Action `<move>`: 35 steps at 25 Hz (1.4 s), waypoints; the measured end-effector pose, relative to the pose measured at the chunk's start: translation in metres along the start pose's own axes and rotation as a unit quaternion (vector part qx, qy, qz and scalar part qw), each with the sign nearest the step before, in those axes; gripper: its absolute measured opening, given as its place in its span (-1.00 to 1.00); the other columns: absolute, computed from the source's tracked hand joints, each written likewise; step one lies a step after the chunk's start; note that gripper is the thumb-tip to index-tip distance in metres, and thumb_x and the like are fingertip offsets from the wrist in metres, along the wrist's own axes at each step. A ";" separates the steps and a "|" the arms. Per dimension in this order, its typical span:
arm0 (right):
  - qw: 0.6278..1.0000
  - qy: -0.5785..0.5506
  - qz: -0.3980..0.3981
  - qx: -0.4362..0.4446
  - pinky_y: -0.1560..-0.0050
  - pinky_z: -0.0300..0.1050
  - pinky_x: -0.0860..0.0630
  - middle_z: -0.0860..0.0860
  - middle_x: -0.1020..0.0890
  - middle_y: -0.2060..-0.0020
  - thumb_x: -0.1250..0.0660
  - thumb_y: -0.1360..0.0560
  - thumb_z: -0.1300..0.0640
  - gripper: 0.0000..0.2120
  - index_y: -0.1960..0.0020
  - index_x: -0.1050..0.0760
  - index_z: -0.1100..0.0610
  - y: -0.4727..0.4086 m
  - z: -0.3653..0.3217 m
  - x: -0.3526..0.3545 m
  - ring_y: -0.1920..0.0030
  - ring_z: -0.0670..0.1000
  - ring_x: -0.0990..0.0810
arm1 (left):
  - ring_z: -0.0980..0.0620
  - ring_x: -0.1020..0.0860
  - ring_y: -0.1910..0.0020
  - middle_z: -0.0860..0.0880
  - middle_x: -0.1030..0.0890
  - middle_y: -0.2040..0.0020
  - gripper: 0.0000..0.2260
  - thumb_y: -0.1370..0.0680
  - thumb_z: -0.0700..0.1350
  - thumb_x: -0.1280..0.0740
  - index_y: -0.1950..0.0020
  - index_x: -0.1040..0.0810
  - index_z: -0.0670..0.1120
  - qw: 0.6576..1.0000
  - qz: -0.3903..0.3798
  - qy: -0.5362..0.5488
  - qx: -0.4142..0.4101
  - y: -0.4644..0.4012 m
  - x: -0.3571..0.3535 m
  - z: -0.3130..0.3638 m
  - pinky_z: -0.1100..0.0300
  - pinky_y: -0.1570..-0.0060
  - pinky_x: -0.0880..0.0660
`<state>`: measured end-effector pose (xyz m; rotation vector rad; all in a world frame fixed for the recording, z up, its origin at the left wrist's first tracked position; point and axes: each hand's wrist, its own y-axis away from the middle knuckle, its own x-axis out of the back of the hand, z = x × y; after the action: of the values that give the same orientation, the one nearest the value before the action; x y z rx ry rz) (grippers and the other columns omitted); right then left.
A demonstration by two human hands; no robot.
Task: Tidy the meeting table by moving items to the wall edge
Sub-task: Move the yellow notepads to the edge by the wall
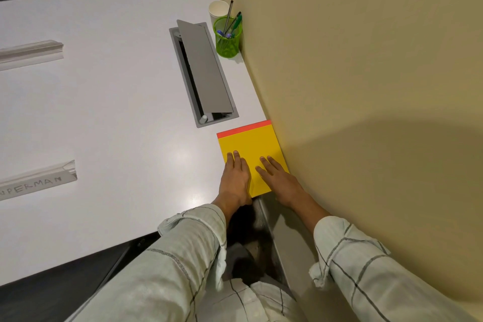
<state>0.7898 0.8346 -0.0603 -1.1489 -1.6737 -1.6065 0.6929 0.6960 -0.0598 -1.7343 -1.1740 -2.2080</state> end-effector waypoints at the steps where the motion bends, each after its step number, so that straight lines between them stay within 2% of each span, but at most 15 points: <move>1: 1.000 0.001 -0.001 0.000 -0.19 -0.03 -0.51 0.04 0.13 -0.61 -0.34 -0.44 0.47 -0.10 -0.60 0.02 0.04 0.000 0.001 0.000 -0.60 0.11 0.18 | -0.36 0.09 -0.54 -0.35 0.03 -0.56 0.13 -0.29 0.27 -0.52 -0.55 0.01 -0.30 1.000 -0.002 0.009 0.004 -0.001 0.001 0.001 -0.14 -0.54 0.05; 7: 1.000 -0.002 0.002 -0.004 -0.23 -0.02 -0.49 0.04 0.13 -0.61 -0.39 -0.44 0.42 -0.10 -0.60 0.02 0.04 -0.002 0.003 0.001 -0.60 0.12 0.17 | -0.35 0.07 -0.55 -0.33 0.03 -0.57 0.15 -0.26 0.25 -0.56 -0.55 0.01 -0.29 0.999 -0.006 0.037 0.018 -0.003 0.002 0.004 -0.12 -0.54 0.01; 12: 1.000 0.002 0.016 -0.011 -0.41 -0.01 -0.34 0.09 0.14 -0.61 -0.42 -0.44 0.37 -0.09 -0.60 0.03 0.07 0.000 -0.002 -0.008 -0.60 0.16 0.18 | -0.34 0.04 -0.55 -0.33 0.03 -0.56 0.13 -0.24 0.22 -0.58 -0.53 -0.04 -0.27 0.998 0.006 0.061 0.008 -0.002 0.002 0.005 -0.16 -0.52 -0.07; 17: 1.000 -0.002 -0.001 0.001 -0.56 0.10 -0.08 0.15 0.16 -0.60 -0.45 -0.46 0.03 -0.06 -0.61 0.08 0.12 0.005 0.002 -0.004 -0.60 0.17 0.15 | -0.28 0.05 -0.56 -0.24 0.03 -0.58 0.06 -0.25 0.24 -0.56 -0.53 -0.09 -0.19 0.996 0.016 0.086 -0.025 0.006 -0.001 -0.003 -0.18 -0.52 -0.06; 23: 0.998 0.020 -0.008 0.052 -0.57 0.14 -0.03 0.13 0.13 -0.60 -0.33 -0.48 -0.26 -0.05 -0.61 0.10 0.12 0.002 -0.001 0.018 -0.60 0.15 0.13 | -0.22 0.02 -0.56 -0.21 -0.01 -0.59 0.07 -0.29 0.38 -0.42 -0.55 -0.03 -0.18 0.996 0.039 0.074 -0.039 0.026 0.000 -0.035 -0.16 -0.52 -0.03; 28: 0.994 0.048 -0.006 0.100 -0.57 0.16 -0.03 0.11 0.08 -0.61 -0.23 -0.50 -0.31 -0.11 -0.61 0.07 0.11 -0.027 -0.034 0.047 -0.60 0.14 0.09 | -0.20 0.02 -0.57 -0.21 0.02 -0.59 0.03 -0.36 0.39 -0.35 -0.57 -0.01 -0.19 0.994 0.064 0.077 0.041 0.055 0.012 -0.073 -0.12 -0.53 -0.02; 35: 0.974 0.106 0.027 0.198 -0.57 0.14 0.02 0.11 0.06 -0.61 -0.09 -0.61 -0.22 -0.27 -0.61 0.06 0.14 -0.066 -0.137 0.088 -0.60 0.11 0.10 | -0.19 0.01 -0.57 -0.22 -0.02 -0.59 -0.11 -0.47 0.36 -0.22 -0.56 -0.03 -0.20 0.975 0.100 0.080 0.183 0.136 0.007 -0.140 -0.09 -0.52 -0.04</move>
<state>0.6673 0.7237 0.0000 -0.7868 -1.7036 -1.2368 0.6491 0.5176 0.0071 -1.4303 -1.2140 -1.8364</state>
